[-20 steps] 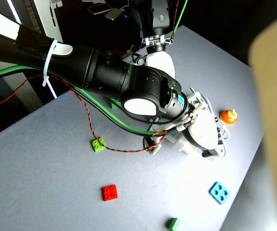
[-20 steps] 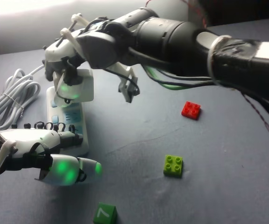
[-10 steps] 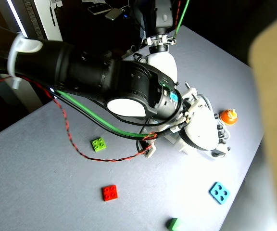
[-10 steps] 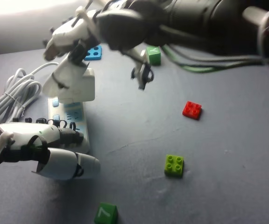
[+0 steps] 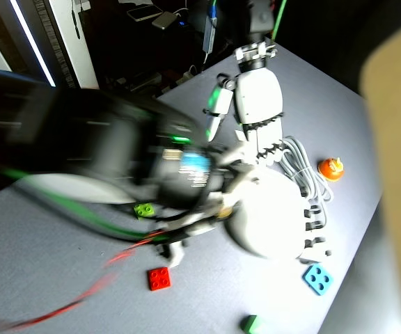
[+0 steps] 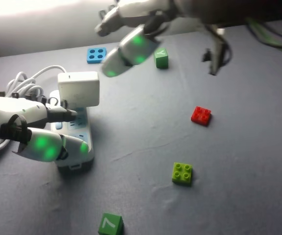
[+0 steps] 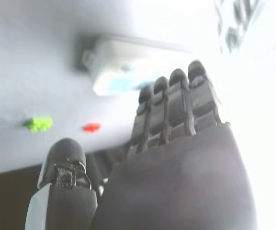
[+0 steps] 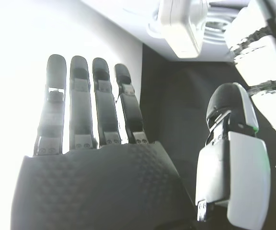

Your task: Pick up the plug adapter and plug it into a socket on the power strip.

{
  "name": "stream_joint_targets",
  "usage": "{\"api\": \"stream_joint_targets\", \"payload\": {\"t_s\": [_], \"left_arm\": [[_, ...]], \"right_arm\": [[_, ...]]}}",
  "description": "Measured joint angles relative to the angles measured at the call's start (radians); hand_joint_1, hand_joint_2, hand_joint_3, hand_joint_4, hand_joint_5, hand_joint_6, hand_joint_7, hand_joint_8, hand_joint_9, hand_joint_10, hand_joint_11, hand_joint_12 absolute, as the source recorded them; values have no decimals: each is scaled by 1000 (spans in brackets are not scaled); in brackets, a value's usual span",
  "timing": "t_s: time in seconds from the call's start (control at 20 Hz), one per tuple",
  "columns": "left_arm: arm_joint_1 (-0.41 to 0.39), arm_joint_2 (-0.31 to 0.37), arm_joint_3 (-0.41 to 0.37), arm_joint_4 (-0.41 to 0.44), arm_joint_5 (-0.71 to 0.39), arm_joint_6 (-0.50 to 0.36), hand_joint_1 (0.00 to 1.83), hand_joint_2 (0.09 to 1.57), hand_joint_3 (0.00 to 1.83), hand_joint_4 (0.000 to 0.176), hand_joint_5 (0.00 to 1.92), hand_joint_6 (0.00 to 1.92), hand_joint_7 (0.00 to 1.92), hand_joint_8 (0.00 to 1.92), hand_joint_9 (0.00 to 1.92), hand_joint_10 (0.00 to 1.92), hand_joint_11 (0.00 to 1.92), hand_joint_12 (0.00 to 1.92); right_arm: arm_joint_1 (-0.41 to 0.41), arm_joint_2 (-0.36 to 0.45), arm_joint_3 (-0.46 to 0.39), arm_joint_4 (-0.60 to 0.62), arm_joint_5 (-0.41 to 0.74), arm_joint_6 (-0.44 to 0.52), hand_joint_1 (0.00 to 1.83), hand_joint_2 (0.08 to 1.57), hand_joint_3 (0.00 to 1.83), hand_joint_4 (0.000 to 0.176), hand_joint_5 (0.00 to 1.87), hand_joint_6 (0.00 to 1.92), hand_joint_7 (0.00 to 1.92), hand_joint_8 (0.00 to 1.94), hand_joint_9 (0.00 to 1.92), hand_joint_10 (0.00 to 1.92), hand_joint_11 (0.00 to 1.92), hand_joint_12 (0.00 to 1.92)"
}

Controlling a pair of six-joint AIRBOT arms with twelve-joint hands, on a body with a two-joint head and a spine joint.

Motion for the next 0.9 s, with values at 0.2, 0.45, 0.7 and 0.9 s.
{"api": "stream_joint_targets", "payload": {"t_s": [0.2, 0.45, 0.7, 0.9], "left_arm": [[-13, 18, 31, 6, 101, 87, 0, 1220, 0, 0, 71, 0, 94, 1, 74, 0, 0, 179], [-21, 44, 51, 10, 172, 129, 0, 1222, 1, 0, 92, 2, 106, 1, 84, 0, 0, 222], [-42, 55, 132, 26, 386, 230, 0, 1214, 0, 0, 117, 0, 138, 1, 119, 1, 0, 325], [-49, 55, 175, 47, 571, 260, 0, 1215, 0, 0, 98, 1, 122, 2, 101, 2, 0, 261]], "right_arm": [[-3, 142, -108, 1, -1, -3, 175, 993, 2, 0, 305, 7, 344, 5, 337, 7, 0, 971], [-47, 257, -209, 3, -11, -3, 182, 1010, 3, 0, 324, 4, 388, 5, 380, 11, 6, 1076], [-87, 346, -312, -1, 13, -3, 181, 1042, 10, 0, 327, 1, 385, 1, 379, 2, 3, 1088], [-114, 393, -369, -5, 18, -14, 201, 1051, 5, 0, 347, 6, 403, 4, 393, 5, 2, 1064]]}}
